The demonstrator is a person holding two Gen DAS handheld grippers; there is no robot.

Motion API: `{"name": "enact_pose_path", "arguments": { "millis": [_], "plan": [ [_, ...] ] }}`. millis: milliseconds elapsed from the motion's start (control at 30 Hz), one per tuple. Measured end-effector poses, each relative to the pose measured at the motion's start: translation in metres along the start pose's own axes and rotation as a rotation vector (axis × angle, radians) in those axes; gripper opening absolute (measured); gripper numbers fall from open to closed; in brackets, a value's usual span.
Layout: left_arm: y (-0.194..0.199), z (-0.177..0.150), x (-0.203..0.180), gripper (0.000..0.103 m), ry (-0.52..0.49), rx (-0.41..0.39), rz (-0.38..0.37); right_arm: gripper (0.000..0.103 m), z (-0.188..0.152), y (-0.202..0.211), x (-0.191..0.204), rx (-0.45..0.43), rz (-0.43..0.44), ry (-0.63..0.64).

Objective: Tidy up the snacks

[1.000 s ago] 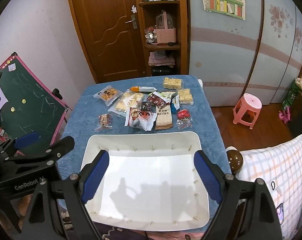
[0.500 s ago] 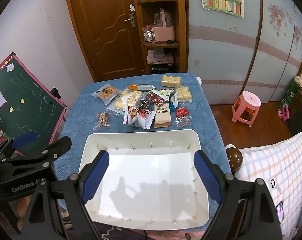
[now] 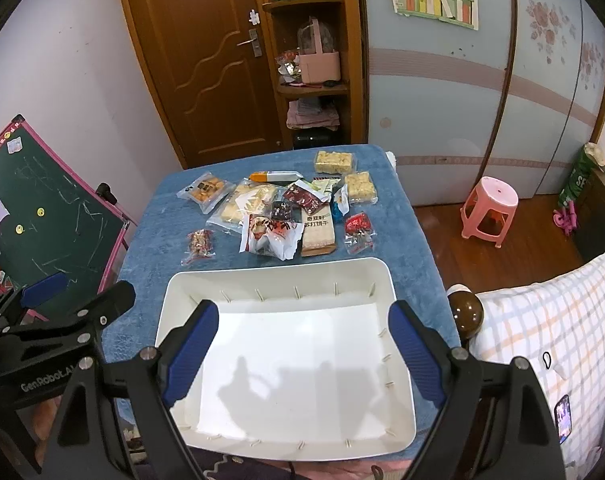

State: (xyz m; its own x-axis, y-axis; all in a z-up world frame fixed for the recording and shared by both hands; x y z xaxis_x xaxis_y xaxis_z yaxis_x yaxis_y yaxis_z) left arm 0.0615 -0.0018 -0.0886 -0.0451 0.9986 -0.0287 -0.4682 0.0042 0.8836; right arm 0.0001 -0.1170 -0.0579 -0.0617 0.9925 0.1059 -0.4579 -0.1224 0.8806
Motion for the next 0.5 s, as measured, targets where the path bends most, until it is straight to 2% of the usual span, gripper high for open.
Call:
{"name": "enact_pose_path", "arguments": {
  "millis": [500],
  "plan": [
    [-0.0002,0.0004,-0.0003,0.103,-0.002,0.003,0.002,0.088,0.0004,-0.0003,0.0022,0.008,0.003,0.0]
  ]
}}
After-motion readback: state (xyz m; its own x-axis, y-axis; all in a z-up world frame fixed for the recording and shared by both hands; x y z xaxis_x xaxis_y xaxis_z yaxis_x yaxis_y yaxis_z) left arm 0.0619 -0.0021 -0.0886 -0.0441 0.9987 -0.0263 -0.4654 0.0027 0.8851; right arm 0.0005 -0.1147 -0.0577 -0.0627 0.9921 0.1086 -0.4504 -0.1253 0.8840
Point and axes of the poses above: each gripper's, at about its wrist camera, not at the fingertips, and y roughly against the way its jaws point, x to its left, z to its top, the point moved 10 cm from there along -y, roughly the way its jaws point, and after that the axes turned 10 degrees about x, right-handed, at the moved point
